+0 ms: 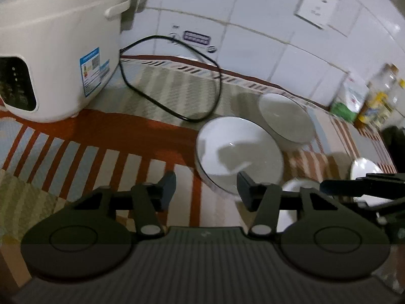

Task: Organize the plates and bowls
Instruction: 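Lift the large bowl and carry it over another white bowl with the right tool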

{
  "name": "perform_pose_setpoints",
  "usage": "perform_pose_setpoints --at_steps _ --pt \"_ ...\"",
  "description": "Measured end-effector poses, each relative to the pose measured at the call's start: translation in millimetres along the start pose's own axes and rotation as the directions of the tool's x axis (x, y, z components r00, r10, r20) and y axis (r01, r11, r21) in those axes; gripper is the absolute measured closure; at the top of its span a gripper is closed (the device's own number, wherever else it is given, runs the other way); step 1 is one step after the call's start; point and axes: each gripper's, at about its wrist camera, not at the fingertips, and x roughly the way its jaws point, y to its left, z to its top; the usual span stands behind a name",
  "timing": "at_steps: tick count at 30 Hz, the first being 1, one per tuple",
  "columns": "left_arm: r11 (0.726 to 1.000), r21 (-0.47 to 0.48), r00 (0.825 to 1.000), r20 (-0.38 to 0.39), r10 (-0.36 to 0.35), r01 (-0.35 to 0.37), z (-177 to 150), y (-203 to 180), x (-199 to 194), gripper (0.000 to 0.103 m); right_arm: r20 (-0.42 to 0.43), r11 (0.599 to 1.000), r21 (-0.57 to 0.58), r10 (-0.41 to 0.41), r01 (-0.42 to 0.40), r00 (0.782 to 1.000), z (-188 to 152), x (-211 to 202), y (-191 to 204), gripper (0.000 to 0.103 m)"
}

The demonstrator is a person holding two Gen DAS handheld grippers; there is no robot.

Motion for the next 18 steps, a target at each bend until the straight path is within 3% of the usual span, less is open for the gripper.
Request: perform_pose_setpoints --at_steps 5,9,12,14,18 --pt "0.999 -0.047 1.0 -0.008 0.013 -0.013 8.9 6.1 24.7 0.065 -0.014 0.998 0.065 -0.026 0.027 1.0 22.1 24.6 -18.7 0.047" --pt "0.999 -0.046 1.0 -0.009 0.028 -0.028 9.3 2.6 37.9 0.068 -0.048 0.996 0.081 -0.036 0.04 0.998 29.8 47.4 -29.1 0.052" --pt "0.999 -0.033 0.999 -0.015 0.03 -0.031 8.1 -0.2 46.9 0.072 -0.068 0.994 0.095 -0.04 0.047 0.997 31.8 61.9 -37.5 0.063" --pt "0.999 -0.033 0.999 -0.023 0.026 -0.027 6.7 -1.3 52.5 0.077 -0.08 0.993 0.104 -0.042 0.051 0.996 32.0 68.9 -41.3 0.076" --pt "0.999 -0.032 0.999 -0.027 0.038 -0.038 3.6 -2.6 59.4 0.089 -0.091 0.994 0.099 -0.034 0.043 0.995 31.8 79.5 -42.8 0.082"
